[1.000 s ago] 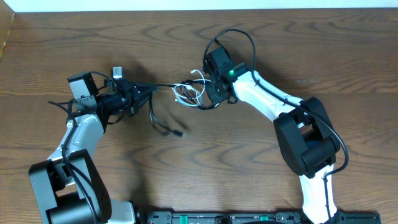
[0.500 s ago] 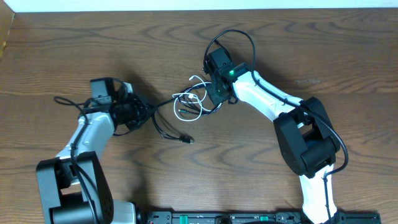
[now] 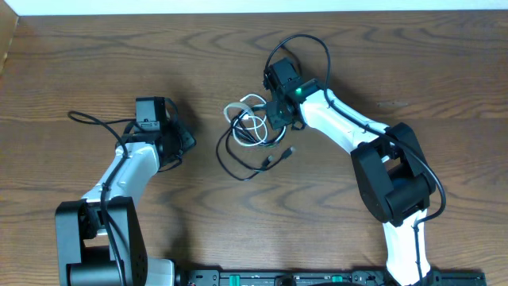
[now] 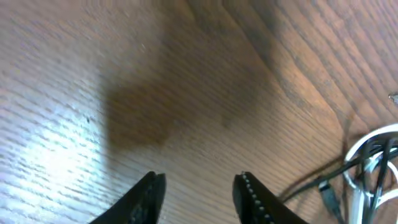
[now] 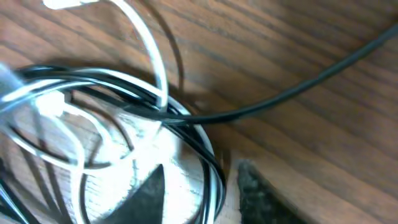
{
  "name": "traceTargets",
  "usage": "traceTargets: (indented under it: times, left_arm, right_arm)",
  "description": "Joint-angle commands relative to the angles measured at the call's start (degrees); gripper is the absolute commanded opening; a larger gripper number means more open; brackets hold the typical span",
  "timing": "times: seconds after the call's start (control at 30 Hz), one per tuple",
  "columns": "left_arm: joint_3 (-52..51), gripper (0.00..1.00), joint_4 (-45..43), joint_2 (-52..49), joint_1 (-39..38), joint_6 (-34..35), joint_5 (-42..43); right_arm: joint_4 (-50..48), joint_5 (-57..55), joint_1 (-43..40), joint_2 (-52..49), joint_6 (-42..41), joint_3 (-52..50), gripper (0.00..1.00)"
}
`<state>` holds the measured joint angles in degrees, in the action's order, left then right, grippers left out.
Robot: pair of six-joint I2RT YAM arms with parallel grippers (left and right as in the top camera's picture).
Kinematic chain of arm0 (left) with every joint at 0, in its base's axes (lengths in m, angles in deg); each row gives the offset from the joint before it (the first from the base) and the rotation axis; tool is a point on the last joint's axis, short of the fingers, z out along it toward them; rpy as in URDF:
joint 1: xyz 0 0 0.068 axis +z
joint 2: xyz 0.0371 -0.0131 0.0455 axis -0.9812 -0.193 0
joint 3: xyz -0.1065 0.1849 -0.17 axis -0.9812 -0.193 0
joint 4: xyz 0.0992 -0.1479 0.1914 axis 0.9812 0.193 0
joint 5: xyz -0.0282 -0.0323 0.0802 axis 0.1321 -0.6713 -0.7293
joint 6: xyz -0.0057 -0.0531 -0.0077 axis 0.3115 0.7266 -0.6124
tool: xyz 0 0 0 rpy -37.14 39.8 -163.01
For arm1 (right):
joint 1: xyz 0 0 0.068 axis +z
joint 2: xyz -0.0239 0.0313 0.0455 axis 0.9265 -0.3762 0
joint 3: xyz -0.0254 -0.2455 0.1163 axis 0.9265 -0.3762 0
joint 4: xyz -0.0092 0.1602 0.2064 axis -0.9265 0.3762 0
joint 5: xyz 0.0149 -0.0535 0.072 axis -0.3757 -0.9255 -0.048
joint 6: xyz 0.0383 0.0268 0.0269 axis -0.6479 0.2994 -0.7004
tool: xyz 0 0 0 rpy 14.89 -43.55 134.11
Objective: Untangle cables
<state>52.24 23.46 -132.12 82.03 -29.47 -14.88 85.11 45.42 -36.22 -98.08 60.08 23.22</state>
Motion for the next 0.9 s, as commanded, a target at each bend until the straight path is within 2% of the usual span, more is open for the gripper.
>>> traceTargets:
  times: [0.0,0.2,0.37,0.53,0.6,0.87]
  left_arm:
    - [1.2,0.46,-0.8,0.9,-0.1,-0.6,-1.0]
    - [1.2,0.48,-1.2,0.9,0.0,-0.7,-0.2]
    - [1.2,0.5,-1.7,1.0,0.4,-0.6,-0.7]
    - [1.2,0.53,-1.5,1.0,0.8,-0.6,-0.7]
    - [1.2,0.55,-1.4,1.0,0.8,-0.6,-0.7]
    - [1.2,0.55,-1.4,1.0,0.8,-0.6,-0.7]
  right_arm:
    - [-0.7,-0.9,-0.2,0.5,-1.9,-0.3,0.58]
    - [0.0,1.6,-0.9,2.2,-1.9,3.1,0.67]
    - [0.6,8.9,-1.3,4.8,-1.9,5.6,0.69]
    - [0.8,15.8,-0.7,3.5,-1.9,5.0,0.57]
    - [1.4,16.8,0.0,2.3,-1.9,4.6,0.47]
    - [1.1,14.0,3.9,-1.0,-1.9,2.4,0.31]
